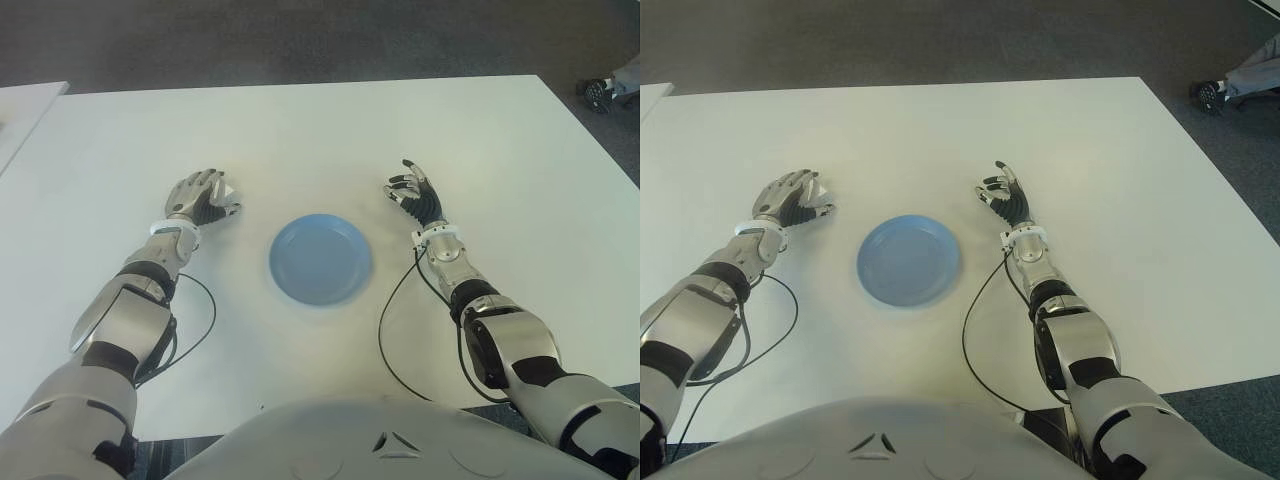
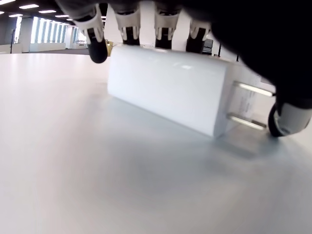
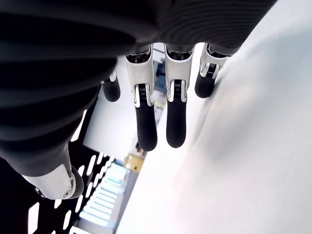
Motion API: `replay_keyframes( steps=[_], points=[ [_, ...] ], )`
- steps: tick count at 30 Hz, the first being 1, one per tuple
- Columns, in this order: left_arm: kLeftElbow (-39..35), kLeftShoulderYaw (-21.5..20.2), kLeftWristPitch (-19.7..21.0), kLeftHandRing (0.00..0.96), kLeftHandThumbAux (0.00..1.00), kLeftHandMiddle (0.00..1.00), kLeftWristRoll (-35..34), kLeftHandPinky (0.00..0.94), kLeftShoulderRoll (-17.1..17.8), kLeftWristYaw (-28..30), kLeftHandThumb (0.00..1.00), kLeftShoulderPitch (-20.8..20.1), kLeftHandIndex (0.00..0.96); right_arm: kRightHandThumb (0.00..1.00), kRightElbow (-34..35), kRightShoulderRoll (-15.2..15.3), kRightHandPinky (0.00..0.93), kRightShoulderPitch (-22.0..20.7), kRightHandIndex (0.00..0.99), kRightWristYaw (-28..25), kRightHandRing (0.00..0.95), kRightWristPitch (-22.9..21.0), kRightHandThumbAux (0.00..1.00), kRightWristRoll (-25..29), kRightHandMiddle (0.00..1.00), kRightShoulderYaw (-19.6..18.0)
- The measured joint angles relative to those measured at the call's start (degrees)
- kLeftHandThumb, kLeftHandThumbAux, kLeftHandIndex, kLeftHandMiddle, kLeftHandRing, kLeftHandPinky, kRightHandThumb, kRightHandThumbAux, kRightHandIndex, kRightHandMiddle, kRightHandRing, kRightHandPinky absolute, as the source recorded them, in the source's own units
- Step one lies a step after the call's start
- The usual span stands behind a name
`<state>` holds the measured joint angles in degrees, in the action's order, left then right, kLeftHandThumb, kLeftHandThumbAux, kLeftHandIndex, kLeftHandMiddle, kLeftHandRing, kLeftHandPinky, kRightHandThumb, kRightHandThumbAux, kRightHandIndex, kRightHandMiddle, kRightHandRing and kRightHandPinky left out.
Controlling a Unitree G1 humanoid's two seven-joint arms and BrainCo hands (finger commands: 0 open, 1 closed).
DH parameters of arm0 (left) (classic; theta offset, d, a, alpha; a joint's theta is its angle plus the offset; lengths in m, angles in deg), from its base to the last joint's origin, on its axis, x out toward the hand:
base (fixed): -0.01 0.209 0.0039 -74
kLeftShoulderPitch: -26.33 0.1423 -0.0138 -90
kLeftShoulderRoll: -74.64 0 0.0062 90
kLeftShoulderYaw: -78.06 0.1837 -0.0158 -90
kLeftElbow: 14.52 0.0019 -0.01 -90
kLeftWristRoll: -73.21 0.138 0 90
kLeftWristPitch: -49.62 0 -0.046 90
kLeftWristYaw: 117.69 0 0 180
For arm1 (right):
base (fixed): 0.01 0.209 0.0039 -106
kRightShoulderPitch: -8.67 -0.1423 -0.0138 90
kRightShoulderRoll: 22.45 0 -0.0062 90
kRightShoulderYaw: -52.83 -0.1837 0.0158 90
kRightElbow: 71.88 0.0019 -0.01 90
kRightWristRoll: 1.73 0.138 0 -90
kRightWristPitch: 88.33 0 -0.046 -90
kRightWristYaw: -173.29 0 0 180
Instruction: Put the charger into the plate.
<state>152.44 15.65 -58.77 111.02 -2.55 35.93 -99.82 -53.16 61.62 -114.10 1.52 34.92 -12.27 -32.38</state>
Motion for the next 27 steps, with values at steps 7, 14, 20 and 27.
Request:
replay_keyframes(
  steps=[7, 14, 20, 27],
  points=[
    [-0.03, -0.08, -0.04, 0.006, 0.468, 0.0, -0.22, 0.06, -0.05, 0.02, 0.075, 0.11, 0.0, 0.0, 0.0, 0.02, 0.225, 0.0, 0.055, -0.07, 0.302, 0.0, 0.614, 0.01, 0.333, -0.01],
    [-0.03, -0.21, -0.04, 0.014, 0.474, 0.0, -0.45, 0.077, -0.07, 0.37, 0.074, 0.14, 0.0, 0.0, 0.0, 0.06, 0.25, 0.0, 0.062, -0.12, 0.316, 0.0, 0.632, 0.0, 0.338, 0.01],
    [-0.03, -0.32, -0.04, 0.022, 0.48, 0.0, -0.72, 0.077, -0.16, 0.48, 0.061, 0.23, 0.0, 0.0, 0.0, 0.09, 0.252, 0.0, 0.066, -0.16, 0.32, 0.0, 0.633, 0.0, 0.337, 0.02],
    [-0.03, -0.46, -0.04, 0.022, 0.489, 0.0, -0.79, 0.069, -0.23, 0.48, 0.049, 0.39, 0.0, 0.0, 0.0, 0.14, 0.242, 0.0, 0.066, -0.4, 0.318, 0.0, 0.625, 0.01, 0.333, 0.01]
  ],
)
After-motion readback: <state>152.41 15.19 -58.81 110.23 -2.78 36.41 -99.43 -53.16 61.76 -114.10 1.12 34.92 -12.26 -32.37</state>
